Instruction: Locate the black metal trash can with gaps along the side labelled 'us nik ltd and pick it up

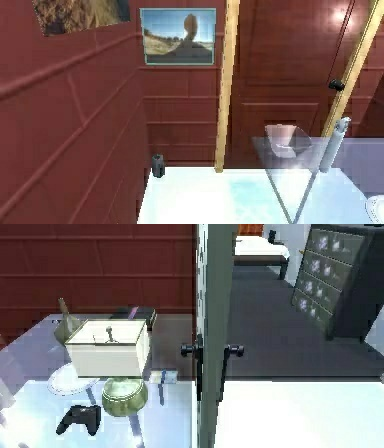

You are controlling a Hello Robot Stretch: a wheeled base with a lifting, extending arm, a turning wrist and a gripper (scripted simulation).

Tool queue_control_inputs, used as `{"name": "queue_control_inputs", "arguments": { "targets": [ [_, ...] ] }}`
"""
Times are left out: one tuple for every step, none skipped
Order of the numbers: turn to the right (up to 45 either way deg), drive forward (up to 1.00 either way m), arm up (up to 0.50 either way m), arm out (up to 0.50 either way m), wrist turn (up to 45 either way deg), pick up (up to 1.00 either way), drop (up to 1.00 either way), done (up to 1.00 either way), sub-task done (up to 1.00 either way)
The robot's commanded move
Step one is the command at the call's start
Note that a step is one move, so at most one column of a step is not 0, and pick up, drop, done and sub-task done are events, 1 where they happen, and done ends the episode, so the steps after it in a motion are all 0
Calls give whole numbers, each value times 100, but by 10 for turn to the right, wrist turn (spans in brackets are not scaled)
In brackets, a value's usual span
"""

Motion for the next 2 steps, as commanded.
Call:
{"name": "queue_control_inputs", "arguments": {
  "targets": [
    [0, 75, 0, 0, 0, 0, 0, 0, 0],
    [-450, 0, 0, 0, 0, 0, 0, 0, 0]
  ]
}}
